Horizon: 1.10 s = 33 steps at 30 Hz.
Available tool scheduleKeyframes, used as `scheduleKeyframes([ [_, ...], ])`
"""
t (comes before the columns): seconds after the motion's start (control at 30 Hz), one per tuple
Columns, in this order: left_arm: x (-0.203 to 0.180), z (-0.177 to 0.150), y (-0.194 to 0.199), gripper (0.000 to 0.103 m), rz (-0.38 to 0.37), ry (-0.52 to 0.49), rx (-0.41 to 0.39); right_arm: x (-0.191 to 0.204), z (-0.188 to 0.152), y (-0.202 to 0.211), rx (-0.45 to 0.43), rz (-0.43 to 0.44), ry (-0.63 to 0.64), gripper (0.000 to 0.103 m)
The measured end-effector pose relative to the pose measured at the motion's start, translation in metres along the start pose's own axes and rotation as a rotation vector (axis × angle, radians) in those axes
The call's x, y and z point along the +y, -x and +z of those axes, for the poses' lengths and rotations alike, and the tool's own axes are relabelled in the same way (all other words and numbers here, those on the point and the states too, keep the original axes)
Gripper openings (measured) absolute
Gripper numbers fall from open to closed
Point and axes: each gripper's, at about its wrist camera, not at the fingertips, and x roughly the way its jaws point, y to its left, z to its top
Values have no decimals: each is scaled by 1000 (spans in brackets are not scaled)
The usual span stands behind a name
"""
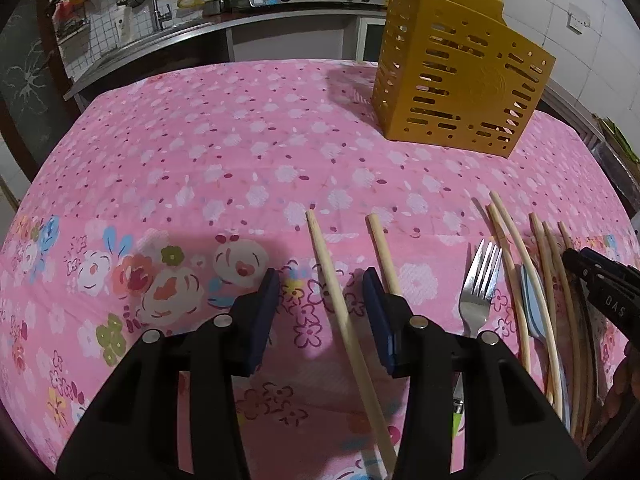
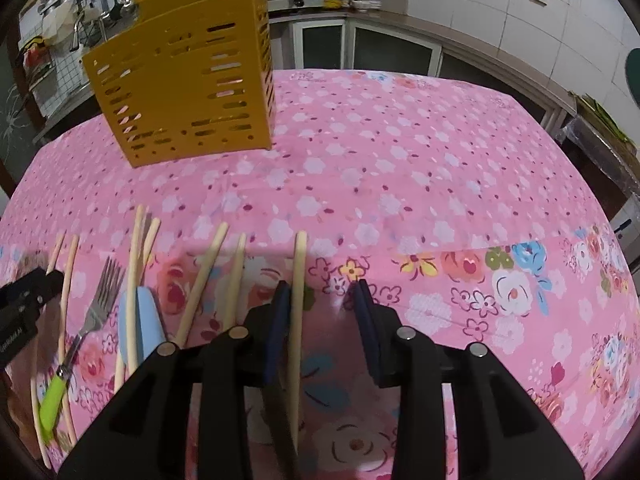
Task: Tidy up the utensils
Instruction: 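Close the left tool on one wooden chopstick while the right tool grasps another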
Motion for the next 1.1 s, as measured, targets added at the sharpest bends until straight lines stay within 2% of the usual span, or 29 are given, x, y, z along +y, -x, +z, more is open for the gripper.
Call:
scheduleKeyframes([
  [0.07, -2, -2, 0, 42, 11, -6, -8, 1, -2, 0, -14, -6, -1, 31],
  [0.2, -2, -2, 0, 41, 19, 3, -10, 3, -3, 1, -23, 8, 6, 20],
  [0.37, 3, 1, 0, 19, 10, 27, -10, 3, -3, 2, -22, 27, 12, 12],
  [0.47, 3, 4, -1, 11, 0, 29, -9, 2, 0, 1, -14, 38, 9, 8],
  [0.8, 3, 7, 2, 8, -58, 26, 10, -8, 6, 5, 8, 78, -27, 6],
  [1.1, -5, 7, 33, 8, -117, -12, -75, -17, 7, 25, -41, 118, -53, 6],
])
